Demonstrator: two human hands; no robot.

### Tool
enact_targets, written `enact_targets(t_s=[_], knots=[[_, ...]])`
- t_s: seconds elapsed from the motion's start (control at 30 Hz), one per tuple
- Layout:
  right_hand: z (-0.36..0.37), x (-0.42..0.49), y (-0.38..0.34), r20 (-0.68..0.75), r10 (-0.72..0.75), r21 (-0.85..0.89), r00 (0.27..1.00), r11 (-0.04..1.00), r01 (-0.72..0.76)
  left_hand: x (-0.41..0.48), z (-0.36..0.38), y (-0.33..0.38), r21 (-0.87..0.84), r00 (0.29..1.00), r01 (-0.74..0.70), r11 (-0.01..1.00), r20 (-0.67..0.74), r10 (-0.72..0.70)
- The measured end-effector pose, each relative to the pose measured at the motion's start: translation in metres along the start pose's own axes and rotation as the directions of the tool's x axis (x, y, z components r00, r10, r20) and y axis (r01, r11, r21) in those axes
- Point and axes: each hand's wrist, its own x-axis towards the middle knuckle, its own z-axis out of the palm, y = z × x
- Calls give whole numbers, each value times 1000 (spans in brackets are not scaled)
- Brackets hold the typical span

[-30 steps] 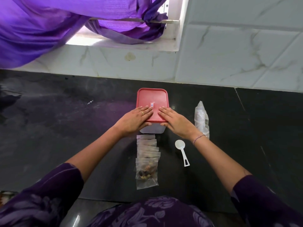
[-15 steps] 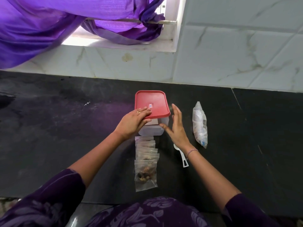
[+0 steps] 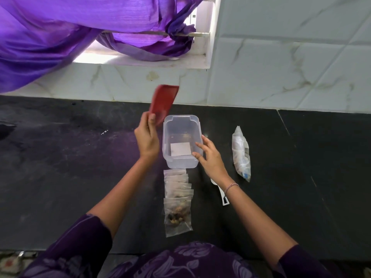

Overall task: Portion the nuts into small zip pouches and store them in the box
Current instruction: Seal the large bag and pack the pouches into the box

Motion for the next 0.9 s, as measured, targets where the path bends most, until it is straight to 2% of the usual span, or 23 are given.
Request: enact_targets(t_s=[0.13, 0.27, 0.4, 0.5, 0.57, 0.63, 0.73, 0.9], knots=[[-3, 9, -17, -39, -33, -104, 999, 994, 29, 12, -5, 0, -153, 969, 173, 973, -152, -197], [2, 37, -41, -121, -50, -42, 991, 998, 45, 13, -13, 7, -291, 937, 221, 931, -201, -285], [3, 64, -66, -164, -74, -3, 984, 997, 75, 15, -25, 6, -310, 937, 249, 918, -161, -309], [-2, 78, -81, -173, -145, -110, 974, 986, 128, 21, -42, 3, -266, 951, 267, 926, -82, -298], [-7, 83, -86, -107, -193, -224, 975, 960, 165, 25, -56, 0, -234, 955, 279, 931, -33, -295], [-12, 84, -86, 0, -216, -254, 976, 945, 209, 28, -67, -2, -233, 951, 300, 925, -3, -309], [-13, 74, -86, 113, -165, -115, 980, 977, 178, 34, -80, -1, -234, 936, 337, 912, -20, -352], [-6, 43, -81, 332, -16, 86, 943, 996, -13, 38, -96, -3, -180, 908, 401, 898, -55, -416]])
